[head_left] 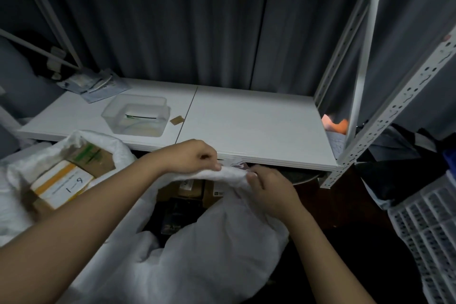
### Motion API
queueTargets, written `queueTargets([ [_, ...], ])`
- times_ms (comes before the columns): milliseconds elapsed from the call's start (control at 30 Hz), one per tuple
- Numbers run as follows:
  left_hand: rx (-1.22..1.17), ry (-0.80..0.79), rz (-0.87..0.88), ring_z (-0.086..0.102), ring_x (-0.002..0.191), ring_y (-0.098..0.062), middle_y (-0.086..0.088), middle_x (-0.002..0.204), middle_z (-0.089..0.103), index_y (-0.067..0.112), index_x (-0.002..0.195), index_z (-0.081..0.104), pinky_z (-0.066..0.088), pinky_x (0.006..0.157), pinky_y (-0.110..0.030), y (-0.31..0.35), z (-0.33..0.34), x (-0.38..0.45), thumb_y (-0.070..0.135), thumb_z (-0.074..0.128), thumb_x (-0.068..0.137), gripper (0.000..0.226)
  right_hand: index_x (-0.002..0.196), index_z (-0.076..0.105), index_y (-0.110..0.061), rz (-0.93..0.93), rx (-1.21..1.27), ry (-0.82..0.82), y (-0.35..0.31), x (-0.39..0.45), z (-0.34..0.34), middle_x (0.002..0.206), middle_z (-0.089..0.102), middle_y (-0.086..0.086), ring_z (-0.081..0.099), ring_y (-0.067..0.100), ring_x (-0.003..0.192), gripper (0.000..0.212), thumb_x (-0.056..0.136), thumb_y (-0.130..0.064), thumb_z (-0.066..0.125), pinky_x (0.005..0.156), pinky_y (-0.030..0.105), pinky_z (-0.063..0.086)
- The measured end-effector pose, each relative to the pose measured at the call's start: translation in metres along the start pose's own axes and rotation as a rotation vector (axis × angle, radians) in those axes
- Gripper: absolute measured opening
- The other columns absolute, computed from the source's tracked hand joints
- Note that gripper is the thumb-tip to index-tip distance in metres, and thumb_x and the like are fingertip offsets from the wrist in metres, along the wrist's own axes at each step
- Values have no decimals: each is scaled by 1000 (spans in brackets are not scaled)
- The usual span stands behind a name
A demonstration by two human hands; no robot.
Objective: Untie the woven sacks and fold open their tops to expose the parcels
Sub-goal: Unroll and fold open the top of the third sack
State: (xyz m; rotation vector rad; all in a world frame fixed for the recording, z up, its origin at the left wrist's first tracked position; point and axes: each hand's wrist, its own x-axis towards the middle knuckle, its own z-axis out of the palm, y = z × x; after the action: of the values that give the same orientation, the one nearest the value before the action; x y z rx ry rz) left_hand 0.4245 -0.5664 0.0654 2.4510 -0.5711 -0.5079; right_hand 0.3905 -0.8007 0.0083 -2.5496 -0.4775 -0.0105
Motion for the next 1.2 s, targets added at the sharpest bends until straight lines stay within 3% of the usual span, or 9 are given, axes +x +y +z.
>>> queueTargets([
  [167,-198,199,-56,42,57,-1,13,56,46,32,57,52,34,61,-28,-11,8,-9,42,58,90,35,101,59,-23,-103,272,-10,-24,13,21,93,60,-8,54,11,86,15,100,-27,45,72,25,39],
  [300,400,213,-15,52,96,-9,12,100,61,33,102,56,39,73,-28,-30,28,-20,75,40,73,54,74,62,-13,276,810,-174,-24,31,13,76,61,-1,55,12,75,24,95,-8,51,71,27,41],
  [433,-16,286,-63,58,81,-8,9,84,65,32,87,60,44,69,-29,-36,30,-16,67,54,72,39,107,57,-22,-107,-40,-154,-25,34,8,97,54,-7,47,12,88,28,97,-42,41,74,30,37],
  [533,-172,304,-72,53,71,-1,9,83,61,36,88,54,40,60,-17,-33,25,-15,48,78,66,35,118,57,-27,-288,86,-123,-29,40,17,107,61,-8,54,8,96,37,94,-47,39,79,28,44],
  [700,361,358,-81,61,89,-18,3,98,64,23,108,54,44,75,-30,-53,35,-19,51,62,82,40,76,67,-12,286,881,-294,-28,57,21,72,65,-2,59,7,71,25,96,-9,52,67,20,46],
  [833,224,389,-146,61,86,-21,1,93,64,20,105,55,47,75,-31,-55,39,-18,50,57,86,35,104,65,-24,-118,-84,-153,-31,60,23,99,64,3,56,23,93,33,98,-41,38,77,30,43],
  [900,50,418,-98,61,78,-17,6,84,64,22,97,53,50,69,-32,-53,32,-19,43,69,80,31,129,54,-24,-353,-153,-104,-38,63,29,117,61,2,53,22,104,51,95,-52,31,85,35,42],
  [1033,-137,360,-118,61,79,-15,11,89,60,28,111,48,52,68,-32,-53,22,-29,38,75,74,47,94,66,-25,-265,267,-146,-48,74,48,87,67,-6,59,9,79,23,95,-36,46,70,28,44],
  [1200,310,353,-267,61,93,-18,-1,98,67,16,102,61,34,64,-25,-79,30,-36,53,62,83,41,54,43,-23,5,513,-325,-54,88,49,57,43,-7,40,3,55,45,98,-19,51,58,28,31],
])
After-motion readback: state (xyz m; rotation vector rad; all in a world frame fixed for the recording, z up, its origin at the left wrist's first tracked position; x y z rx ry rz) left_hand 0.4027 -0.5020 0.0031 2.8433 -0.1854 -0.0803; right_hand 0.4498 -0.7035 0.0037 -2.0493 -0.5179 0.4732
